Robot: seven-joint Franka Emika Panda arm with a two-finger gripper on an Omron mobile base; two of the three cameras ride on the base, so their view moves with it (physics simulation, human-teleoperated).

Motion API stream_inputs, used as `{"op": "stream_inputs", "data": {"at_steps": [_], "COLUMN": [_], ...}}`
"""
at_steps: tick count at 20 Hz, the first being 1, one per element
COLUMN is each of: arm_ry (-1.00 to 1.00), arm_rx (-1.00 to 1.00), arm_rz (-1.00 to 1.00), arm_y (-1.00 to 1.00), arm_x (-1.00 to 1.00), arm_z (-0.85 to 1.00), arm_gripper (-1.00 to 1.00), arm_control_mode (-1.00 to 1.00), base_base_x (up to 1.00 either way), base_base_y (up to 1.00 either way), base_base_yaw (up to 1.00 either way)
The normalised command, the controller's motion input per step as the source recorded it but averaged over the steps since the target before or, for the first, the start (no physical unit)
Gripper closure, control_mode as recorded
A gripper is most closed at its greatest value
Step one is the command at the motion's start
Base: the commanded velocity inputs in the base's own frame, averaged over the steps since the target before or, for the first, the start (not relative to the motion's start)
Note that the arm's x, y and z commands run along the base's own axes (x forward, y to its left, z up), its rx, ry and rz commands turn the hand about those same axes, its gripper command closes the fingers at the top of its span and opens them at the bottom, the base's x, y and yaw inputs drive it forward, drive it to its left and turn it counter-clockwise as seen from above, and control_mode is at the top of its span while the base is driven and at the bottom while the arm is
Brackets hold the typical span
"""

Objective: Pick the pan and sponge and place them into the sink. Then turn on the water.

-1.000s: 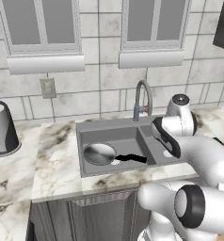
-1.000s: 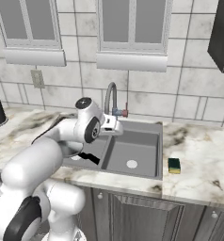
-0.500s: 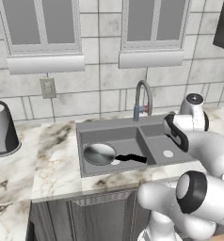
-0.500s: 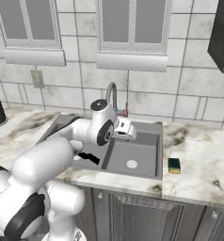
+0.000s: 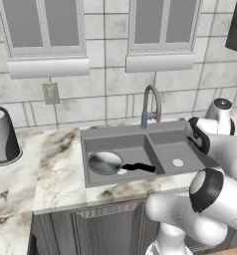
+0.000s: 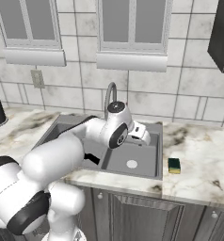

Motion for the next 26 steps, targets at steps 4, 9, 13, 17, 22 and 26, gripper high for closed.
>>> {"op": "stream_inputs", "data": {"at_steps": [4,9,13,17,22,26], "arm_ry": [0.0,0.0,0.0,0.0,0.0,0.0], "arm_rx": [0.0,0.0,0.0,0.0,0.0,0.0], "arm_rz": [-0.04,0.0,0.06,0.07,0.06,0.09], "arm_y": [-0.5,-0.46,-0.45,-0.4,-0.3,-0.16], "arm_x": [-0.15,-0.14,-0.11,-0.06,0.0,0.0], "arm_z": [0.0,0.0,0.0,-0.02,-0.12,-0.15], "arm_gripper": [-1.0,-1.0,-1.0,-1.0,-1.0,-1.0], "arm_control_mode": [-1.0,-1.0,-1.0,-1.0,-1.0,-1.0], "base_base_x": [0.0,0.0,0.0,0.0,0.0,0.0], "base_base_y": [0.0,0.0,0.0,0.0,0.0,0.0], "base_base_yaw": [0.0,0.0,0.0,0.0,0.0,0.0]}}
